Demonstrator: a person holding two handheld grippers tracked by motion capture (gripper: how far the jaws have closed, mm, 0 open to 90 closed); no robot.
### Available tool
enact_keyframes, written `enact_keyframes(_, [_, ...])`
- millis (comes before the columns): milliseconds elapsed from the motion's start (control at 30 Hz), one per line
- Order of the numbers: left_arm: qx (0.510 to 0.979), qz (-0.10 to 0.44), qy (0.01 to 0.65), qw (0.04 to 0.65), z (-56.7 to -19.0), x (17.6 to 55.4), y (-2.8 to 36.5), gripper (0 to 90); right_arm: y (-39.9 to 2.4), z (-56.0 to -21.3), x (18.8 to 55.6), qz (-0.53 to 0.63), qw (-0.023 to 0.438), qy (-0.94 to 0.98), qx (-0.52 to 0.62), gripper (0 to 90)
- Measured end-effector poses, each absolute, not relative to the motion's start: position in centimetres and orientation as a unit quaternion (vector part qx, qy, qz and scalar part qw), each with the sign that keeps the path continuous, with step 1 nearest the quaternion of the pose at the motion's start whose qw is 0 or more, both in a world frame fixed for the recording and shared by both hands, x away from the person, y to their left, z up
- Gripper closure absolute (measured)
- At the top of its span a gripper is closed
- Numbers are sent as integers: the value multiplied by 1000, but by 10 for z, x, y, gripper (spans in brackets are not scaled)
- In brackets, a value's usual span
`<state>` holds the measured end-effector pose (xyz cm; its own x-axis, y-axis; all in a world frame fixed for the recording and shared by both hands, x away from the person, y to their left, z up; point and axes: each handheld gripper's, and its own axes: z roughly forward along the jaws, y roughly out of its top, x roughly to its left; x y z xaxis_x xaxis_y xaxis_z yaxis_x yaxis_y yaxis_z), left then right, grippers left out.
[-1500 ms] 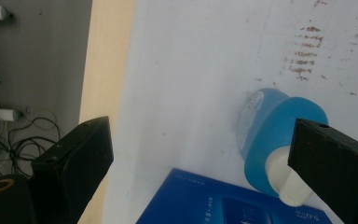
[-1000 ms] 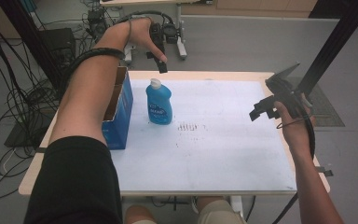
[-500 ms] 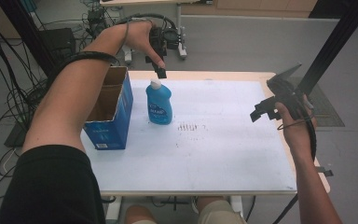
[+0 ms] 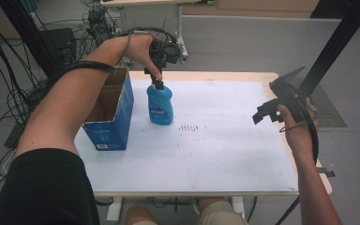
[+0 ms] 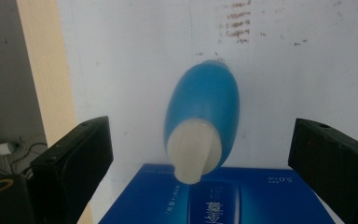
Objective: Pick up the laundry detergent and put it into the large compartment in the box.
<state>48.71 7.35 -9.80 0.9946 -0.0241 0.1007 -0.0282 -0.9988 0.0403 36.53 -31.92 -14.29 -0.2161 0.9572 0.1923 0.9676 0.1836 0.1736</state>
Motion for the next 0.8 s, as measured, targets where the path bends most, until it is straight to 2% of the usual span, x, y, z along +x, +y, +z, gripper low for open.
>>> enact_keyframes(467, [999, 32, -7, 13, -140, 493, 80, 68, -318, -154, 372, -125, 30, -768, -627, 50])
enact_keyframes(800, [1000, 27, -4, 15, -156, 498, 81, 68, -318, -156, 374, -122, 29, -767, -629, 50])
